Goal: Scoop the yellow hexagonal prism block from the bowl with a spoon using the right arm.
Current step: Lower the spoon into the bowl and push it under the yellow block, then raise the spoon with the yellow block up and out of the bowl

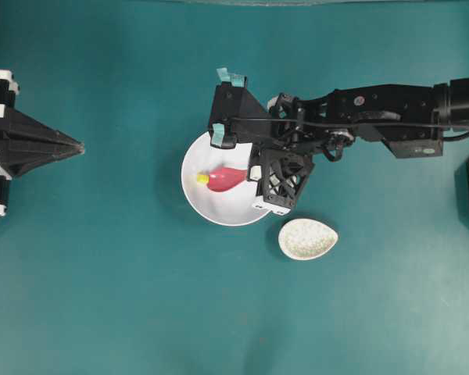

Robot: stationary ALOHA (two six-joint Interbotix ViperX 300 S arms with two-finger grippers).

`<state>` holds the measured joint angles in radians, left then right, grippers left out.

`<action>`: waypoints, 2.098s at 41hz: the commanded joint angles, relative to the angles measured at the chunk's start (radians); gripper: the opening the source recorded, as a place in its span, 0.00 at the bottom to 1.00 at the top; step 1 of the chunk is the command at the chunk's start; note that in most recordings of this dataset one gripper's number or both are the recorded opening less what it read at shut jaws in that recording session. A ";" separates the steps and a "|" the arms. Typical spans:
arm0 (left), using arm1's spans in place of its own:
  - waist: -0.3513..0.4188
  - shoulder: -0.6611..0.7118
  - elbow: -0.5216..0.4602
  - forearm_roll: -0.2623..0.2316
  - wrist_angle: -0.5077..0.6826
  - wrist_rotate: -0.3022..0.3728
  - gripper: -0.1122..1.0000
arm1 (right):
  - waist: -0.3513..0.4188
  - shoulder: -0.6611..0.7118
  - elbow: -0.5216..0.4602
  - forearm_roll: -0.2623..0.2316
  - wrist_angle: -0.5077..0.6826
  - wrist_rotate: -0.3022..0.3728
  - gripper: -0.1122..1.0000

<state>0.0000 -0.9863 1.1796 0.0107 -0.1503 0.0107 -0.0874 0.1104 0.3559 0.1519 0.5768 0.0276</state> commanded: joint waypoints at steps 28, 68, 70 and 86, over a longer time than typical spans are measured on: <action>0.000 0.005 -0.028 0.003 -0.012 0.000 0.09 | 0.003 -0.020 -0.026 0.000 -0.072 -0.002 0.30; 0.000 0.003 -0.028 0.003 -0.014 -0.006 0.09 | 0.002 -0.241 0.092 0.000 -0.345 0.000 0.30; 0.000 0.003 -0.028 0.003 -0.014 -0.006 0.09 | 0.003 -0.267 0.114 0.000 -0.388 -0.002 0.30; -0.002 0.000 -0.029 0.003 -0.014 -0.009 0.09 | 0.002 -0.463 0.264 0.000 -0.561 -0.003 0.31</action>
<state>0.0000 -0.9894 1.1796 0.0107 -0.1519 0.0031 -0.0874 -0.3083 0.6197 0.1519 0.0322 0.0261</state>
